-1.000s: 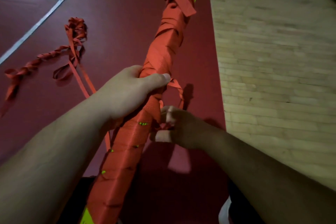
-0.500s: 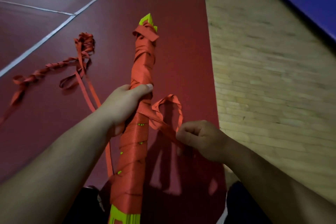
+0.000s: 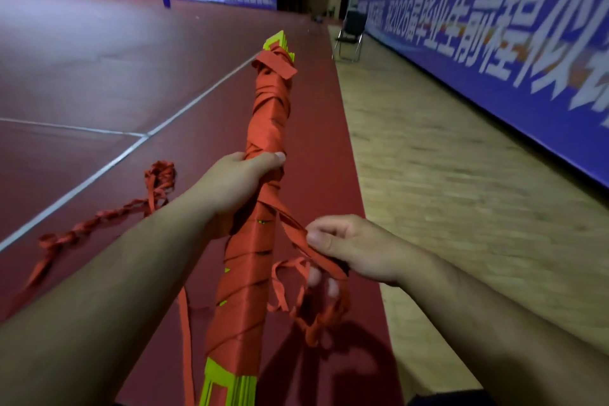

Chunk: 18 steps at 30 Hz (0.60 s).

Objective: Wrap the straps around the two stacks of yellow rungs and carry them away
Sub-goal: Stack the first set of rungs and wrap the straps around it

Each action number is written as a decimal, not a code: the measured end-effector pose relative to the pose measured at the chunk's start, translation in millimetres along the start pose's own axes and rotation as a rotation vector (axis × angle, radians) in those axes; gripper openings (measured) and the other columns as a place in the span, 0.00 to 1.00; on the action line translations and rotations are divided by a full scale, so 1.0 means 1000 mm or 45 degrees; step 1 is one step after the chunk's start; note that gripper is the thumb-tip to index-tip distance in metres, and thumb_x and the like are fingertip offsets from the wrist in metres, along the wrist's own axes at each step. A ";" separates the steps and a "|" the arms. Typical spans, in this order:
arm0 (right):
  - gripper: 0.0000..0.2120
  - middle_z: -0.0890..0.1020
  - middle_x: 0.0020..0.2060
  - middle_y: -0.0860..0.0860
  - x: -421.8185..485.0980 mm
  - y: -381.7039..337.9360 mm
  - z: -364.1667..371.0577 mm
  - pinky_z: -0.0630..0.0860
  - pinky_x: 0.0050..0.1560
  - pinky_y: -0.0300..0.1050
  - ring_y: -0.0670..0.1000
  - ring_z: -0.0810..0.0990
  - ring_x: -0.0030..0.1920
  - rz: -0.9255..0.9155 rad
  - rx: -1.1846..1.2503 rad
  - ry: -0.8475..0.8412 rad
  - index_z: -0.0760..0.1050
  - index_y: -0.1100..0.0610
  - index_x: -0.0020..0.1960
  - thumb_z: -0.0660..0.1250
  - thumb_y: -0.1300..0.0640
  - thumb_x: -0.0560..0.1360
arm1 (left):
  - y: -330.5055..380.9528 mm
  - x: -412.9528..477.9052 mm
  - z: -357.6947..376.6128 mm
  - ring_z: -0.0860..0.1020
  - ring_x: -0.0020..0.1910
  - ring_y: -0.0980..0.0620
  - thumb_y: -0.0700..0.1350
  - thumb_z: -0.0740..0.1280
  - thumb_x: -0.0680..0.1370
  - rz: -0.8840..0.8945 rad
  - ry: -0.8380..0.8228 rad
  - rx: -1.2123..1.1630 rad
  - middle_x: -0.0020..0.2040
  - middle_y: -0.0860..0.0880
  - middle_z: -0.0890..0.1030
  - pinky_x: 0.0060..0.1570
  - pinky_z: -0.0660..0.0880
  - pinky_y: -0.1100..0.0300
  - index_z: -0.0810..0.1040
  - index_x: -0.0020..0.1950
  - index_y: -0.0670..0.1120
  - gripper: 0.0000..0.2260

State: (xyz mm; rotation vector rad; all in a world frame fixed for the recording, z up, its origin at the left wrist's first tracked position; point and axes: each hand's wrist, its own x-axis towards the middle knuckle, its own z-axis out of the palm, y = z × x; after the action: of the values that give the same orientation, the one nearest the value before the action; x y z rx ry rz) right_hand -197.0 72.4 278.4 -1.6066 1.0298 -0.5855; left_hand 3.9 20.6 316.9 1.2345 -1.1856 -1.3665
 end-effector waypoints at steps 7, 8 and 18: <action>0.12 0.84 0.33 0.58 -0.019 -0.061 -0.010 0.76 0.35 0.43 0.59 0.83 0.38 -0.199 -0.200 0.103 0.74 0.58 0.39 0.64 0.56 0.81 | 0.052 -0.028 0.011 0.79 0.35 0.46 0.52 0.74 0.73 0.155 0.027 0.001 0.38 0.43 0.82 0.41 0.75 0.53 0.82 0.52 0.41 0.15; 0.11 0.84 0.32 0.56 -0.023 -0.065 -0.010 0.74 0.33 0.41 0.59 0.84 0.39 -0.204 -0.230 0.098 0.73 0.57 0.39 0.65 0.57 0.81 | 0.058 -0.033 0.012 0.79 0.34 0.46 0.51 0.74 0.73 0.163 0.036 -0.014 0.37 0.43 0.81 0.40 0.75 0.54 0.82 0.51 0.42 0.14; 0.04 0.80 0.33 0.47 -0.044 -0.074 -0.001 0.72 0.37 0.40 0.45 0.76 0.34 -0.276 -0.406 0.068 0.78 0.60 0.46 0.68 0.60 0.79 | 0.121 -0.077 0.025 0.77 0.26 0.51 0.51 0.72 0.75 0.206 0.016 -0.063 0.34 0.45 0.81 0.28 0.76 0.62 0.83 0.47 0.44 0.11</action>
State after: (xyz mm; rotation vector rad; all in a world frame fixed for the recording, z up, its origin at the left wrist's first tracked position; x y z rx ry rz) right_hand -196.5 111.7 354.9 -2.0102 1.0335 -0.6347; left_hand -12.4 84.5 446.4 1.0862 -1.2092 -1.2590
